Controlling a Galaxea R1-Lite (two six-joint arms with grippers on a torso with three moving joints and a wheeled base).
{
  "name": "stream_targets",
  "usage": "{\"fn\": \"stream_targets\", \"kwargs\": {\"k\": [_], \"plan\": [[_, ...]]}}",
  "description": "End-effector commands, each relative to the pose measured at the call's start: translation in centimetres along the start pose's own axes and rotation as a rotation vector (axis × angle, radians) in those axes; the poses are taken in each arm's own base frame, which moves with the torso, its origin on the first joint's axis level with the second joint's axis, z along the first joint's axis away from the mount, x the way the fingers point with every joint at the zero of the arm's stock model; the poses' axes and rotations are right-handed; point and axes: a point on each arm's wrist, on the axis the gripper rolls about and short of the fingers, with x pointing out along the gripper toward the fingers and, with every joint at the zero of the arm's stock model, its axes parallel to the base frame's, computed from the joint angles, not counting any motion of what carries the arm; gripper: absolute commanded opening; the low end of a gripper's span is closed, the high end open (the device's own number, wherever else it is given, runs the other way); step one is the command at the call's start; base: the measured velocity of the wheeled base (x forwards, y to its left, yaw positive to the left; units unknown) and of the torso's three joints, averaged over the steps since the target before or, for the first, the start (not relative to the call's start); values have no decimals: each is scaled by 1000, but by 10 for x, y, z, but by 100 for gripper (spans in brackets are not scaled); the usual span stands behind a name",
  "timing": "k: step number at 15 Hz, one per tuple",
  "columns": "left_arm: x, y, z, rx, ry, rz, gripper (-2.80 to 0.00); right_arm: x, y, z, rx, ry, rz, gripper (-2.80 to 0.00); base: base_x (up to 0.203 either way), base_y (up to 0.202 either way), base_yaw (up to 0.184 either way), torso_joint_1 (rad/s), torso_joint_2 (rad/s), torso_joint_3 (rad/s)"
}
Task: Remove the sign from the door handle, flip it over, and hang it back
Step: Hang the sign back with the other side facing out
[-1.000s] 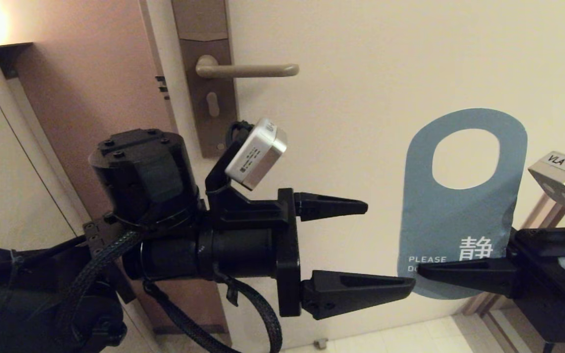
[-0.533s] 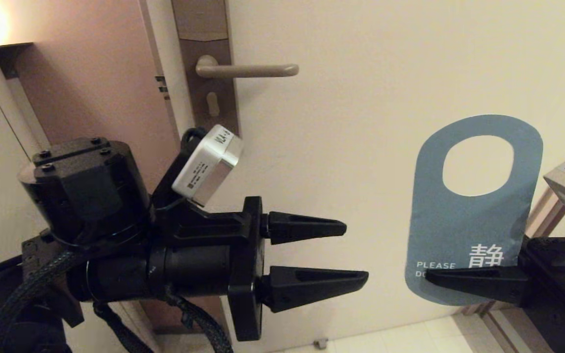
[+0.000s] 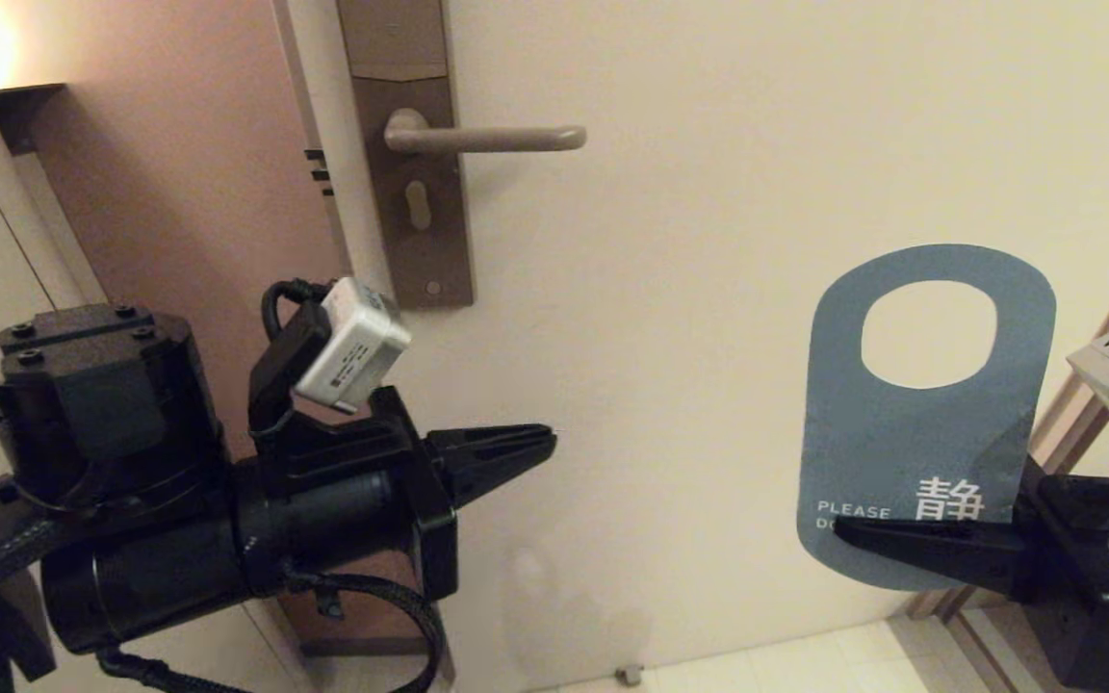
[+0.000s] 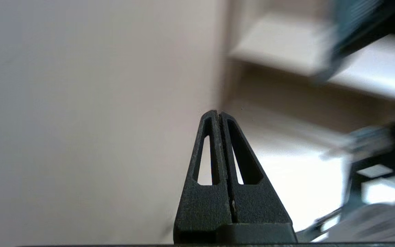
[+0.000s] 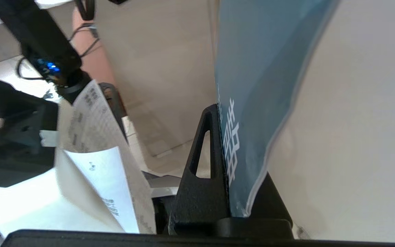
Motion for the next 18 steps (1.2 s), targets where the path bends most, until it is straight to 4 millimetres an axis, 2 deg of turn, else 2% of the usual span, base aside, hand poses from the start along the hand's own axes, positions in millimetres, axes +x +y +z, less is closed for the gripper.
{"fn": "stream_targets", "kwargs": {"k": [1,6,8,13,18], "plan": [[-17,2,-1,15,36,101,-280,-2,1,0,-6,-4,-12,-280,0,0,0,0,0,0],[-60,4,-25,-14,209,375,-280,-1,-1,-2,1,5,-114,-280,0,0,0,0,0,0],[-77,12,-35,-41,261,470,-280,-2,-3,-3,7,10,-137,-280,0,0,0,0,0,0],[-117,26,-52,-100,292,690,-280,-7,-10,-7,29,16,-194,-280,0,0,0,0,0,0],[-156,15,-75,-129,323,857,-280,-9,-14,-6,34,11,-219,-280,0,0,0,0,0,0]]}}
